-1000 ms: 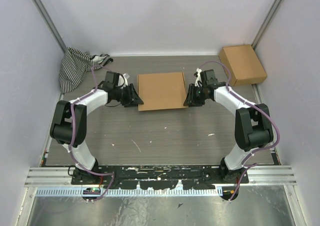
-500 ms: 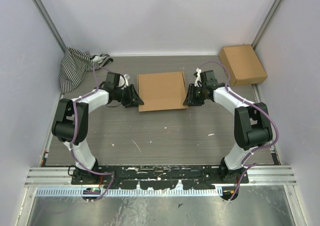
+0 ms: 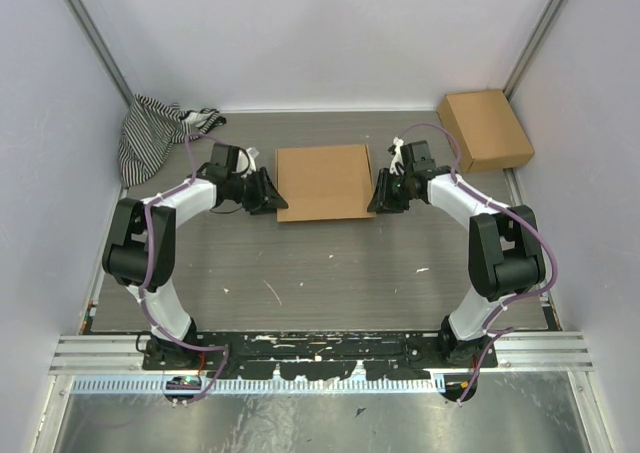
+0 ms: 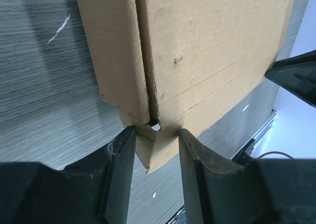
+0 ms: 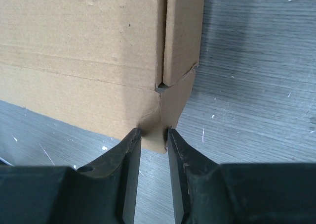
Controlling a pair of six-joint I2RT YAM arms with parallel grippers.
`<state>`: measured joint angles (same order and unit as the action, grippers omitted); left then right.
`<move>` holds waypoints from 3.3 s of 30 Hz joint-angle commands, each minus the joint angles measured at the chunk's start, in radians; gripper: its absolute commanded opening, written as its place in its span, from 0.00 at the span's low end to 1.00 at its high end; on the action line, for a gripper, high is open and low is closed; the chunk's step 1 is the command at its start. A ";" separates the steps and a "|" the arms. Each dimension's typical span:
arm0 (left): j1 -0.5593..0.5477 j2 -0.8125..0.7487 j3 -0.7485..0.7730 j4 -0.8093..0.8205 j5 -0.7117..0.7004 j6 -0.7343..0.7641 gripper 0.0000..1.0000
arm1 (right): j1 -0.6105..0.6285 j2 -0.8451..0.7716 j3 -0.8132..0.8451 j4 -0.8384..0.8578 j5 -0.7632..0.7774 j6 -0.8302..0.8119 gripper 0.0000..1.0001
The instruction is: Fold the paper box
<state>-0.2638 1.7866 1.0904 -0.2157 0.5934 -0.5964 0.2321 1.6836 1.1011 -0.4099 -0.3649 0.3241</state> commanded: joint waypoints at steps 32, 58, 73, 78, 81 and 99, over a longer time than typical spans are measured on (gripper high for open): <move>-0.003 -0.035 0.033 -0.007 0.072 -0.006 0.45 | 0.006 -0.031 0.083 -0.079 -0.003 -0.014 0.28; -0.004 -0.003 0.042 -0.004 0.079 -0.005 0.45 | 0.036 -0.001 0.053 0.003 0.094 -0.031 0.31; -0.006 -0.006 0.044 -0.007 0.087 -0.003 0.45 | 0.089 -0.044 0.106 -0.073 0.198 -0.028 0.31; -0.006 -0.007 0.043 -0.011 0.087 0.000 0.45 | 0.107 -0.042 0.113 -0.075 0.228 -0.029 0.31; -0.006 -0.009 0.044 -0.013 0.087 0.000 0.45 | 0.115 -0.044 0.117 -0.076 0.232 -0.030 0.31; -0.006 -0.002 0.047 -0.019 0.094 0.004 0.45 | 0.185 -0.045 0.136 -0.073 0.393 -0.056 0.31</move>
<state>-0.2626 1.7786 1.0908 -0.2390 0.6353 -0.5961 0.3962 1.6814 1.1954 -0.5255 0.0097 0.2768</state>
